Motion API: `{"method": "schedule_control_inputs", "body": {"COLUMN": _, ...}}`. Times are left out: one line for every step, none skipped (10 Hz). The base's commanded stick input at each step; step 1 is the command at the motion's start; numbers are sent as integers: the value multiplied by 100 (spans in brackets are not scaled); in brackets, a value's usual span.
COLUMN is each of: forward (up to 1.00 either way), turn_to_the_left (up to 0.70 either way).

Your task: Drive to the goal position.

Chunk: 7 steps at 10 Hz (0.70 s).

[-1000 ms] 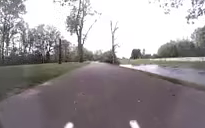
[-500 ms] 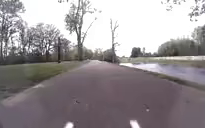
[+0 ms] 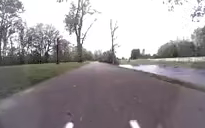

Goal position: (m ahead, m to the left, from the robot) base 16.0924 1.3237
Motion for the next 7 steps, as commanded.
{"method": "schedule_control_inputs", "body": {"forward": 70, "turn_to_the_left": 0}}
{"method": "schedule_control_inputs", "body": {"forward": 70, "turn_to_the_left": 0}}
{"method": "schedule_control_inputs", "body": {"forward": 70, "turn_to_the_left": 0}}
{"method": "schedule_control_inputs", "body": {"forward": 70, "turn_to_the_left": 0}}
{"method": "schedule_control_inputs", "body": {"forward": 70, "turn_to_the_left": 0}}
{"method": "schedule_control_inputs", "body": {"forward": 70, "turn_to_the_left": 0}}
{"method": "schedule_control_inputs", "body": {"forward": 70, "turn_to_the_left": 0}}
